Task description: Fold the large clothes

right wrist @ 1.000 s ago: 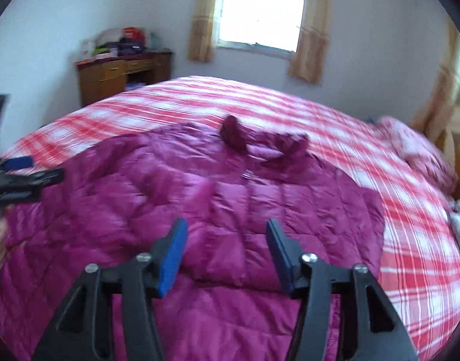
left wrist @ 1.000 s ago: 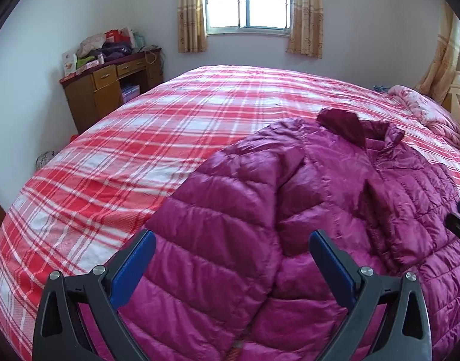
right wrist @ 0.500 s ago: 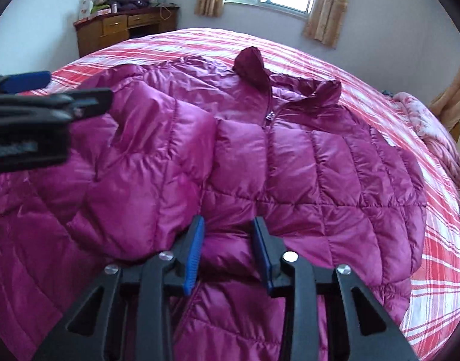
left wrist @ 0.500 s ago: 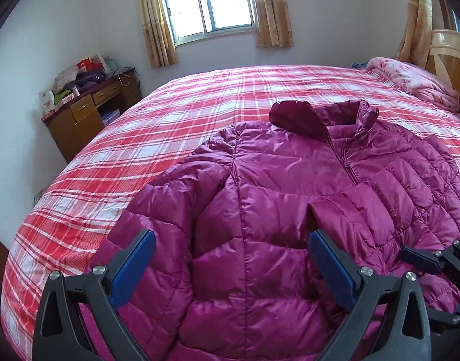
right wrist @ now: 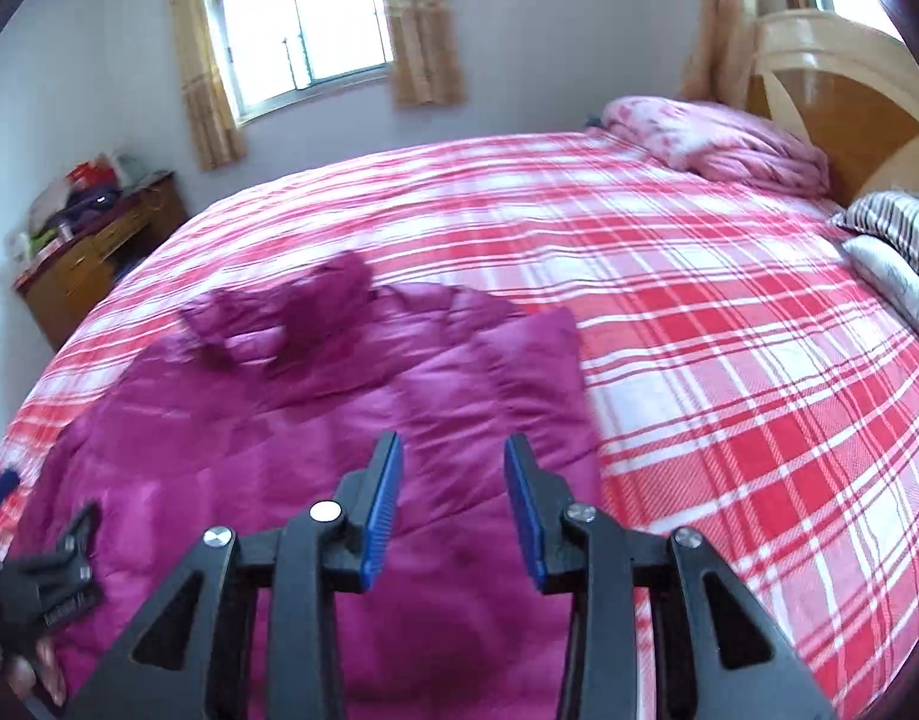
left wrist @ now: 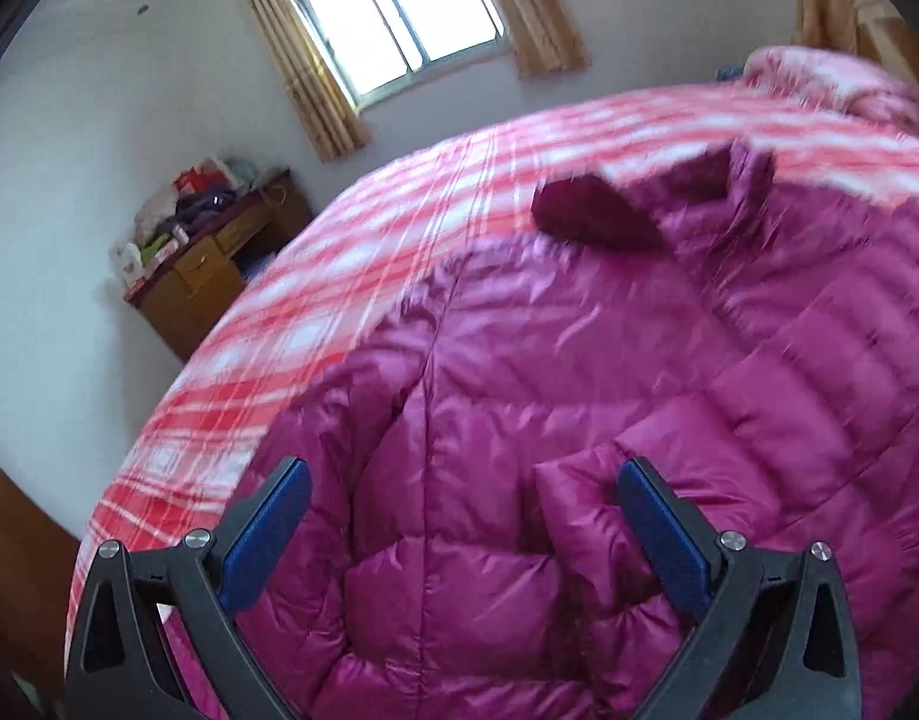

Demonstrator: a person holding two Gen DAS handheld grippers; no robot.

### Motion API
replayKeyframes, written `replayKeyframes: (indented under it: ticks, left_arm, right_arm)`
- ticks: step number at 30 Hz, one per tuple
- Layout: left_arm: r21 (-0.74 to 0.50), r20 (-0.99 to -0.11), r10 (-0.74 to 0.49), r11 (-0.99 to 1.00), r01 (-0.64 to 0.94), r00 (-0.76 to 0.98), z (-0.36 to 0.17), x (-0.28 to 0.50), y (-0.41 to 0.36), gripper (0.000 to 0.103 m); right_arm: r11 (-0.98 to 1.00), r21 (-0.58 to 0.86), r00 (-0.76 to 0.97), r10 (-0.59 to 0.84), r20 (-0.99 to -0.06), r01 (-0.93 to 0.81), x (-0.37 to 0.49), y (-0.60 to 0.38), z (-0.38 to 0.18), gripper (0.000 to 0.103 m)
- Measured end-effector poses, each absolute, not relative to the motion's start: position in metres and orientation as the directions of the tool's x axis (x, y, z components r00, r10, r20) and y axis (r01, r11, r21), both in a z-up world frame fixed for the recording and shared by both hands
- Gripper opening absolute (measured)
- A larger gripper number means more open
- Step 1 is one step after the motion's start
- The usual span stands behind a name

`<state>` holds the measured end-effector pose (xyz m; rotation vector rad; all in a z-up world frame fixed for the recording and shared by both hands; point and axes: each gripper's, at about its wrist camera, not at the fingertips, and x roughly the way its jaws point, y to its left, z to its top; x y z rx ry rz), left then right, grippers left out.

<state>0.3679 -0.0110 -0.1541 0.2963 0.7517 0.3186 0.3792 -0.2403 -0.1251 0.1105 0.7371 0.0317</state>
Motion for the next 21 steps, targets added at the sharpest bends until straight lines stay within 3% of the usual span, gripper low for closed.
replayKeyframes:
  ticks: [7, 13, 17, 19, 21]
  left_arm:
    - [0.29, -0.672, 0.345, 0.937, -0.195, 0.656, -0.169, 0.369, 0.015, 0.102]
    - [0.204, -0.723, 0.285, 0.958, -0.2, 0.629, -0.179, 0.376, 0.023, 0.102]
    - [0.164, -0.742, 0.252, 0.967, -0.197, 0.621, -0.183, 0.379, 0.027, 0.102]
    - [0.157, -0.745, 0.249, 0.967, -0.2, 0.619, -0.184, 0.38, 0.028, 0.102]
    - [0.16, -0.748, 0.25, 0.967, -0.199, 0.614, -0.185, 0.381, 0.027, 0.102]
  right_arm:
    - [0.997, 0.056, 0.645, 0.072, -0.76, -0.045, 0.395, -0.232, -0.166, 0.039]
    - [0.997, 0.059, 0.639, 0.076, -0.766, -0.049, 0.396, -0.237, -0.167, 0.039]
    - [0.996, 0.088, 0.689, 0.08, -0.72, -0.023, 0.374, -0.233, -0.147, 0.04]
    - [0.992, 0.118, 0.706, 0.116, -0.699, -0.046, 0.359, -0.228, -0.138, 0.058]
    - [0.992, 0.096, 0.702, 0.122, -0.702, -0.076, 0.351, -0.216, -0.139, 0.063]
